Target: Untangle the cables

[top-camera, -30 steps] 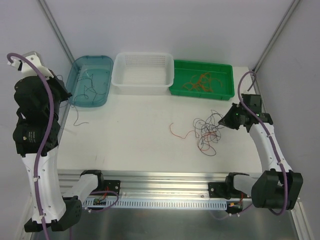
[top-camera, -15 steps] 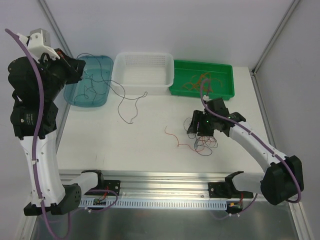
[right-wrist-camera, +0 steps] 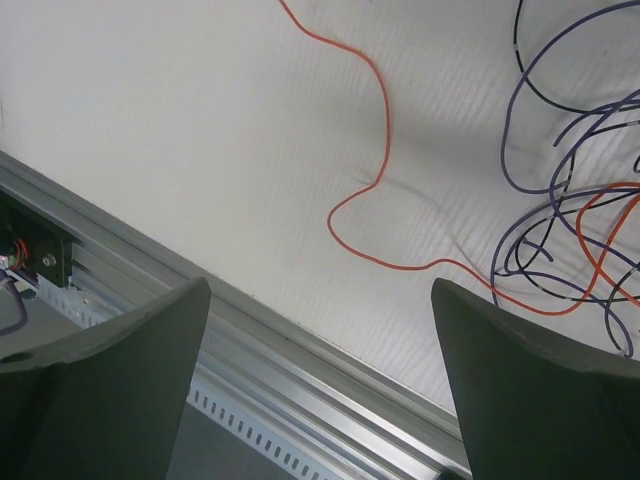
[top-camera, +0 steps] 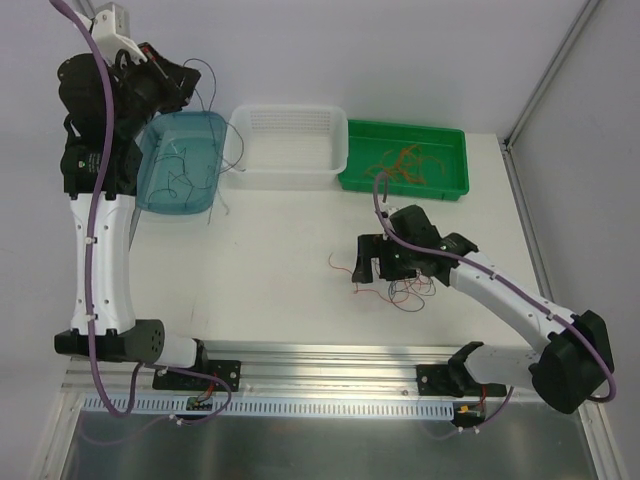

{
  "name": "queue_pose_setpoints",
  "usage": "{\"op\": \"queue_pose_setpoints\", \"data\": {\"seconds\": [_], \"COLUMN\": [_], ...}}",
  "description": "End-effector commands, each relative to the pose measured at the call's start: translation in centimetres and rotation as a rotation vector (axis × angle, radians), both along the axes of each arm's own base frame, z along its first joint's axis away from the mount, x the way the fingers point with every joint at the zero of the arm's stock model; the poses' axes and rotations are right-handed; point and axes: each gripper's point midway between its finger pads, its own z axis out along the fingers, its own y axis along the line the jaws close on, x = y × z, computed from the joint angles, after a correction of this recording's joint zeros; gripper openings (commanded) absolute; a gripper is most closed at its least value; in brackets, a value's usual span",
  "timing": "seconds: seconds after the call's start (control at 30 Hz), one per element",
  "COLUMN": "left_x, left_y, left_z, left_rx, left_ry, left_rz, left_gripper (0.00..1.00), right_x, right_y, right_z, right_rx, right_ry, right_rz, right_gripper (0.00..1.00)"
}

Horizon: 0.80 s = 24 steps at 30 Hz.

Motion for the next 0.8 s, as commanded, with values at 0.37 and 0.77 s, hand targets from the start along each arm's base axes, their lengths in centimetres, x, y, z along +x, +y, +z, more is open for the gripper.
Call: {"op": "queue_pose_setpoints", "data": {"seconds": [0.37, 0.77], "left_x": [11.3, 25.5], "left_y": [-0.3, -3.4], "left_z": [5.0, -6.9], "left_rx": [-0.016, 0.032], "left_ry": [-0.275, -0.256], "left_rz": [0.153, 0.11], "left_gripper": [0.0, 0.0], "right_x": [-1.3, -1.5], "right_y": [0.6, 0.9], "right_z": [1.3, -0.3], "right_rx": [-0.005, -0.027], "right_ry": [-0.112, -0.063], "right_rz": [0.092, 0.105], "right_gripper": [1.0, 1.0]}}
